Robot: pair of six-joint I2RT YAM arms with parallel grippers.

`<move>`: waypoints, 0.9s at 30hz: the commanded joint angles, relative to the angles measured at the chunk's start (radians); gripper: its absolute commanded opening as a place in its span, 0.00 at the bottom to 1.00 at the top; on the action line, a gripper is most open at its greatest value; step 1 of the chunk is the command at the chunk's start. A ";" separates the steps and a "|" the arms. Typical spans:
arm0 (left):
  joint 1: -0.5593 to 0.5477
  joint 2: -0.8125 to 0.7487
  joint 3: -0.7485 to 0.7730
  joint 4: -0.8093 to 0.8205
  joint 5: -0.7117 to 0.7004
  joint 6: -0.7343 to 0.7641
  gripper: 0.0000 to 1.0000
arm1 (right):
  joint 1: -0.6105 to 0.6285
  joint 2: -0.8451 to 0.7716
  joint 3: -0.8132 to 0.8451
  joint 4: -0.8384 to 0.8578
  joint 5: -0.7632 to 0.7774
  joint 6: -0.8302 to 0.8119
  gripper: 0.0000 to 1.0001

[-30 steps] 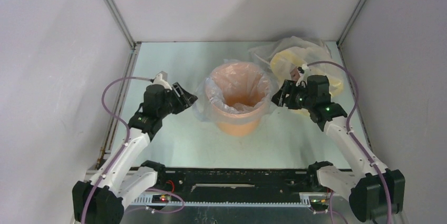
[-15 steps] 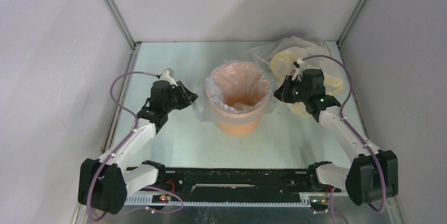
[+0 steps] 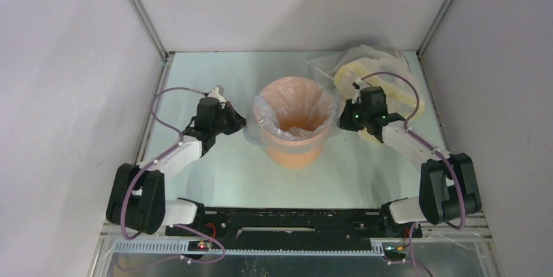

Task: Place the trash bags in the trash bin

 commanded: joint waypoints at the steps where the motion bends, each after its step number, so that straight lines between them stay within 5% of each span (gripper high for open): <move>1: 0.005 0.045 -0.025 0.115 0.057 -0.023 0.00 | 0.056 0.056 0.035 0.048 0.048 0.017 0.00; 21: 0.000 0.124 -0.078 0.224 0.139 -0.032 0.01 | 0.232 0.147 -0.034 0.161 0.077 0.076 0.00; 27: 0.020 0.019 -0.098 0.176 0.075 -0.019 0.14 | 0.244 0.100 -0.034 0.127 0.102 0.073 0.00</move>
